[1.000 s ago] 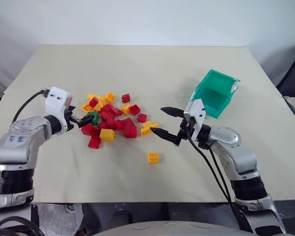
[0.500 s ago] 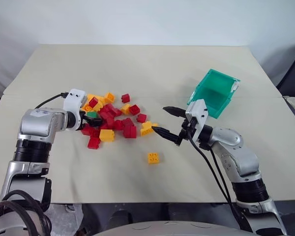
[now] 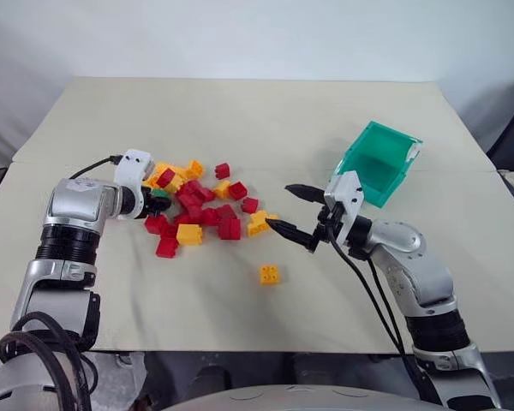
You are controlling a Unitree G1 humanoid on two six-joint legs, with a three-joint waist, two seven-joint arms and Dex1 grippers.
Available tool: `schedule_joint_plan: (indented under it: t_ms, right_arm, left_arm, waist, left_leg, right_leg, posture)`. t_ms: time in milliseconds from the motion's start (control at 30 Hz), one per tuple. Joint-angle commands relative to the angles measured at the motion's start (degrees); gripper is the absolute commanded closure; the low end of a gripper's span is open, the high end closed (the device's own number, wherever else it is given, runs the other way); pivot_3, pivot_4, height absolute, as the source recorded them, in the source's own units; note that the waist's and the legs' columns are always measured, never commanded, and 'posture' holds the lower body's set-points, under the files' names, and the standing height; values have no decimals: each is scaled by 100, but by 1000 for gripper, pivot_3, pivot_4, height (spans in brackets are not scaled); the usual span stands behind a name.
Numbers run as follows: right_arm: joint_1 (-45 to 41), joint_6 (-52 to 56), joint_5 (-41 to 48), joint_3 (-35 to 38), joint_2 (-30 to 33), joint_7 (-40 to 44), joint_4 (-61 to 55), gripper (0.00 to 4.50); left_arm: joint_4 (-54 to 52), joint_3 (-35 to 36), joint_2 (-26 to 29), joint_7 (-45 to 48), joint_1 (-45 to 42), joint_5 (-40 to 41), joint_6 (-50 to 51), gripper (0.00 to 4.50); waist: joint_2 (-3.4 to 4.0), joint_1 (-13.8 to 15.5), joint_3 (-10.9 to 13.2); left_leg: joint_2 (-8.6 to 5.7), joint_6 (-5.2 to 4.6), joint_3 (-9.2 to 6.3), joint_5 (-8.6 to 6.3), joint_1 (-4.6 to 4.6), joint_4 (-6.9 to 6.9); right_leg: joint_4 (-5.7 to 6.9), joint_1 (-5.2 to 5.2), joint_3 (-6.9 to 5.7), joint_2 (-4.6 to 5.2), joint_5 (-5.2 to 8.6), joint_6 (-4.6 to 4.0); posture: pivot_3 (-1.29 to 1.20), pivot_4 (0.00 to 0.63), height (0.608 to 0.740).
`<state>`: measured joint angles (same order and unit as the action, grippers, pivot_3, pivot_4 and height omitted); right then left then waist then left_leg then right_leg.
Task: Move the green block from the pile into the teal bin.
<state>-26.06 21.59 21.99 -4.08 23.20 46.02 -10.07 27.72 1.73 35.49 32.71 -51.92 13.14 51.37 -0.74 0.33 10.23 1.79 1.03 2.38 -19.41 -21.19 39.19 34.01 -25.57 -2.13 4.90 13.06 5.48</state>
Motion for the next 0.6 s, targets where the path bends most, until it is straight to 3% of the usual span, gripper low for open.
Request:
schedule_joint_plan:
  t_ms: [33, 267, 433, 600]
  right_arm:
    - [30, 34, 130, 211, 136, -18, -321, 0]
    - [266, 131, 203, 442, 442, -19, -517, 0]
    - [420, 215, 249, 650, 606, -128, -654, 0]
    - [710, 328, 334, 981, 935, -98, -783, 0]
  left_arm:
    - [-677, 376, 130, 496, 141, 316, -637, 2976]
    - [-1840, 493, 219, 1355, 777, 813, -1028, 2976]
    - [-2227, 251, -164, 2055, 885, 1007, -1926, 2976]
    - [-2070, -962, -607, 2622, 686, 438, -2500, 2976]
  waist:
    - [0, -24, 0]
    - [0, -39, 0]
    - [0, 11, 0]
    - [1, 116, 0]
  left_leg:
    - [0, 0, 2, 0, 0, 0]
    - [2, -3, 13, -4, 3, -1]
    - [1, -4, 10, -4, 4, 0]
    - [-5, -6, 13, -4, 5, 2]
  right_leg:
    - [-2, 0, 0, 0, 0, 0]
    - [-7, -2, 3, 0, 0, 0]
    - [-4, 0, 5, 0, -2, 3]
    - [-8, 3, 11, -1, -3, 5]
  posture:
    - [0, 150, 740]
    - [0, 150, 740]
    - [0, 150, 740]
    - [0, 150, 740]
